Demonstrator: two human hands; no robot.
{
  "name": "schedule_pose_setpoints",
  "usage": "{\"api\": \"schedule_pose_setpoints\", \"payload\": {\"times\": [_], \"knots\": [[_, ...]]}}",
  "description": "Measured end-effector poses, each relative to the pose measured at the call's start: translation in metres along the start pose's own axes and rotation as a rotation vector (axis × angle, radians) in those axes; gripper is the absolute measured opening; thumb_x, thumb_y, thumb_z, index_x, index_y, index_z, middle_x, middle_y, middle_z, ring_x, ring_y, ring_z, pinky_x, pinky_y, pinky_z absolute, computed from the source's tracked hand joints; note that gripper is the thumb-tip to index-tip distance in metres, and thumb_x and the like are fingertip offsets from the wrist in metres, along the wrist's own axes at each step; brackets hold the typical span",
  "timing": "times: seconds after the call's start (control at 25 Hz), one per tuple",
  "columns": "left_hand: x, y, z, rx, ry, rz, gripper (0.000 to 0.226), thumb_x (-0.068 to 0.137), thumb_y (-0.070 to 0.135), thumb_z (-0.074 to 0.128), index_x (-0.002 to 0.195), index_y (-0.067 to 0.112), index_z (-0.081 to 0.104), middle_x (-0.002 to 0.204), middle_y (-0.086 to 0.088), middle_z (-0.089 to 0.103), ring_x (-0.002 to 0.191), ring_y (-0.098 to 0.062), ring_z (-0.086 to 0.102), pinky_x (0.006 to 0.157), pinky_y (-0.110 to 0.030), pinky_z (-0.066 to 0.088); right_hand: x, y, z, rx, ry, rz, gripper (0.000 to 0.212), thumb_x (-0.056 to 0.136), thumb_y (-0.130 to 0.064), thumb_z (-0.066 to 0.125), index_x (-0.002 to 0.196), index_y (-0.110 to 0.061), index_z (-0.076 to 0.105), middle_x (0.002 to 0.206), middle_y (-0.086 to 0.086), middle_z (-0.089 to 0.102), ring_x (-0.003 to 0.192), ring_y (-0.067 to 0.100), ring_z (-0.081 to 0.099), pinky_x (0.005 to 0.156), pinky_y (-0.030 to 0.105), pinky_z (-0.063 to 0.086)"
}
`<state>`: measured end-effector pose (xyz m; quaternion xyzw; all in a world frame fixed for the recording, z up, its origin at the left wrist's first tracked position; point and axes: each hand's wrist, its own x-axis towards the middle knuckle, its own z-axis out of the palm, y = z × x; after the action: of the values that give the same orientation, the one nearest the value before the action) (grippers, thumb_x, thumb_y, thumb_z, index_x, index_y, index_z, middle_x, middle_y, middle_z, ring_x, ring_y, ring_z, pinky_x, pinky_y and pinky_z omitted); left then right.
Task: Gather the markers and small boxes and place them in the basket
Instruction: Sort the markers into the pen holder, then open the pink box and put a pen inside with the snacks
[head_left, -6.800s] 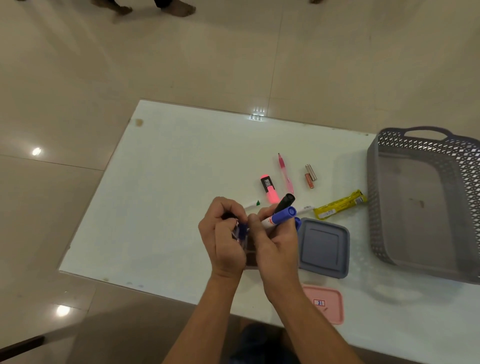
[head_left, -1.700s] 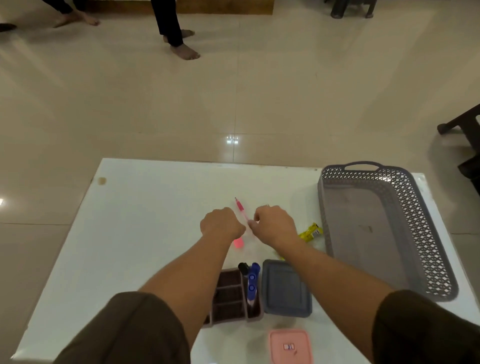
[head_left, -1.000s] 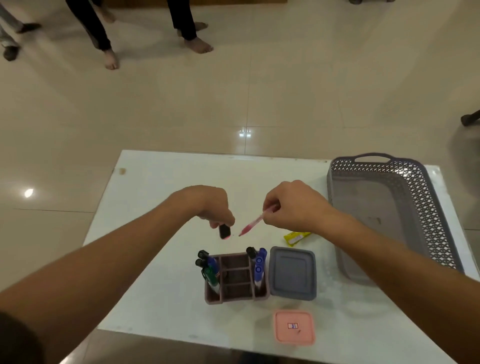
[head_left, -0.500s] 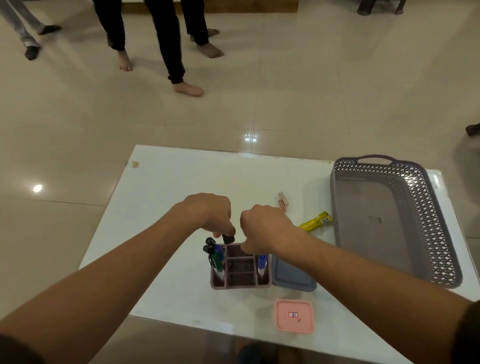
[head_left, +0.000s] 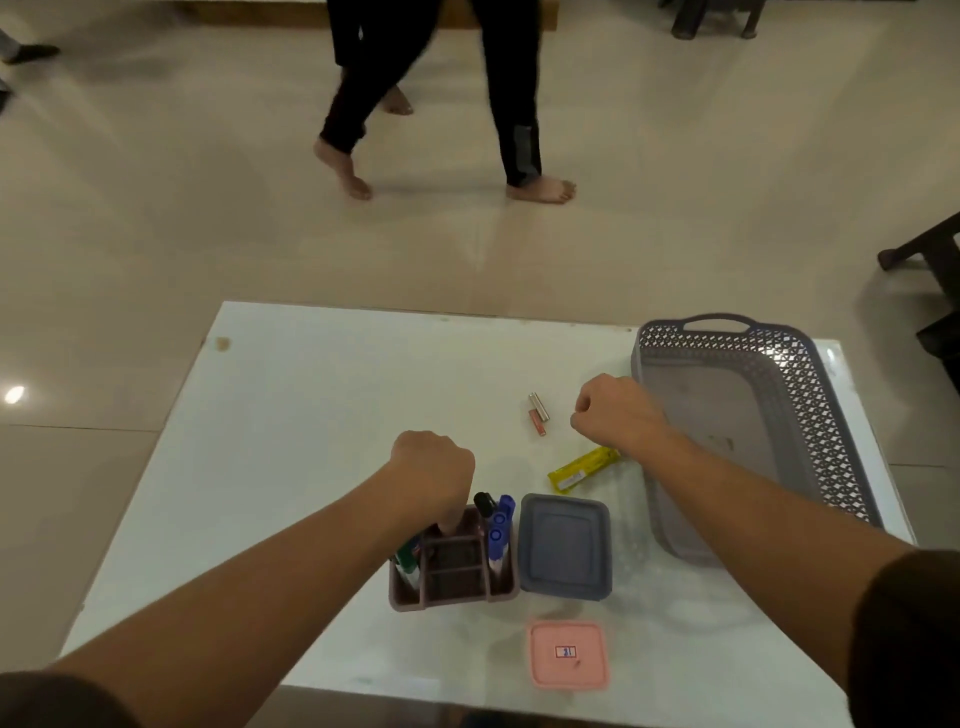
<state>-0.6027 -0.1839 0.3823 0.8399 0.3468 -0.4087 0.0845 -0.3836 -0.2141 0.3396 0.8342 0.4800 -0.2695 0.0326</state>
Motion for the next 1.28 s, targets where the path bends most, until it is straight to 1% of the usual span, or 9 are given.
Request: {"api": "schedule_pose_setpoints", "payload": {"times": [0.12, 0.2, 0.32, 0.48, 0.56, 0.76, 1.0, 1.16, 1.28], "knots": [[0.016, -0.019, -0.028, -0.092, -0.111, 0.015, 0.038, 0.072, 0.048, 0.082, 0.093, 0.020, 0.066, 0.096, 0.006, 0.071, 0.089, -0.018, 0.066, 0.072, -0.030, 0.051, 0.019, 0.011, 0.015, -0.163, -0.050, -0.042, 0.031, 0.082, -0.012, 0.061, 0.108, -0.020, 0.074, 0.108, 0.005, 0.071, 0.097, 0.027, 0.068, 0.077, 0.034, 0.058], [0.034, -0.031, -0.046, -0.185, -0.082, 0.038, 0.032, 0.081, 0.042, 0.075, 0.102, 0.019, 0.071, 0.102, 0.005, 0.074, 0.091, -0.016, 0.069, 0.086, -0.035, 0.056, 0.025, 0.015, 0.021, -0.352, -0.083, -0.142, 0.034, 0.083, -0.010, 0.060, 0.113, -0.019, 0.071, 0.112, 0.004, 0.069, 0.102, 0.026, 0.066, 0.080, 0.035, 0.058], [0.076, -0.021, -0.051, -0.158, 0.178, 0.048, 0.037, 0.090, 0.019, 0.063, 0.127, 0.025, 0.063, 0.125, -0.001, 0.064, 0.109, -0.023, 0.063, 0.086, -0.033, 0.051, 0.026, 0.021, 0.027, -0.585, -0.180, -0.322, 0.037, 0.087, -0.020, 0.061, 0.123, -0.020, 0.063, 0.124, 0.005, 0.058, 0.113, 0.026, 0.056, 0.082, 0.034, 0.048], [0.147, 0.021, -0.038, 0.016, 0.404, 0.271, 0.061, 0.092, 0.017, 0.069, 0.146, 0.032, 0.046, 0.150, -0.003, 0.042, 0.133, -0.026, 0.043, 0.095, -0.039, 0.048, 0.022, 0.037, 0.036, -0.714, -0.170, -0.474, 0.043, 0.086, -0.024, 0.062, 0.129, -0.021, 0.055, 0.128, 0.008, 0.050, 0.116, 0.027, 0.048, 0.091, 0.038, 0.042], [0.171, 0.031, -0.032, 0.143, 0.439, 0.328, 0.057, 0.091, 0.018, 0.069, 0.143, 0.030, 0.049, 0.149, -0.005, 0.043, 0.131, -0.027, 0.044, 0.092, -0.038, 0.048, 0.022, 0.043, 0.040, -0.684, -0.145, -0.493, 0.046, 0.086, -0.024, 0.063, 0.131, -0.021, 0.053, 0.129, 0.008, 0.050, 0.116, 0.027, 0.047, 0.095, 0.039, 0.040], [0.187, 0.032, -0.036, 0.325, 0.441, 0.463, 0.023, 0.098, 0.026, 0.061, 0.118, 0.017, 0.056, 0.116, -0.006, 0.058, 0.104, -0.027, 0.056, 0.068, -0.036, 0.039, 0.022, 0.053, 0.037, -0.653, -0.126, -0.495, 0.051, 0.084, -0.032, 0.063, 0.133, -0.024, 0.053, 0.129, 0.006, 0.050, 0.118, 0.027, 0.045, 0.098, 0.040, 0.038], [0.171, 0.022, -0.015, 0.255, 0.246, 0.338, 0.021, 0.100, 0.017, 0.056, 0.119, 0.008, 0.056, 0.118, -0.012, 0.059, 0.103, -0.030, 0.061, 0.072, -0.035, 0.043, 0.003, 0.044, 0.030, -0.476, -0.057, -0.525, 0.044, 0.090, -0.032, 0.054, 0.133, -0.025, 0.057, 0.132, 0.002, 0.054, 0.121, 0.026, 0.046, 0.099, 0.038, 0.038], [0.140, -0.001, -0.016, -0.120, 0.222, 0.183, 0.024, 0.100, 0.018, 0.058, 0.123, 0.011, 0.059, 0.121, -0.011, 0.061, 0.103, -0.029, 0.061, 0.081, -0.037, 0.049, -0.013, 0.026, 0.022, -0.196, 0.013, -0.510, 0.036, 0.092, -0.038, 0.057, 0.127, -0.029, 0.063, 0.129, -0.003, 0.059, 0.118, 0.021, 0.049, 0.094, 0.036, 0.042], [0.078, -0.023, -0.031, -0.577, 0.417, 0.079, 0.025, 0.100, 0.030, 0.059, 0.121, 0.017, 0.062, 0.119, -0.002, 0.067, 0.103, -0.023, 0.062, 0.088, -0.036, 0.049, -0.033, 0.014, 0.015, 0.073, 0.081, -0.470, 0.027, 0.094, -0.038, 0.059, 0.118, -0.031, 0.067, 0.117, -0.011, 0.063, 0.110, 0.013, 0.051, 0.080, 0.028, 0.041]]}}
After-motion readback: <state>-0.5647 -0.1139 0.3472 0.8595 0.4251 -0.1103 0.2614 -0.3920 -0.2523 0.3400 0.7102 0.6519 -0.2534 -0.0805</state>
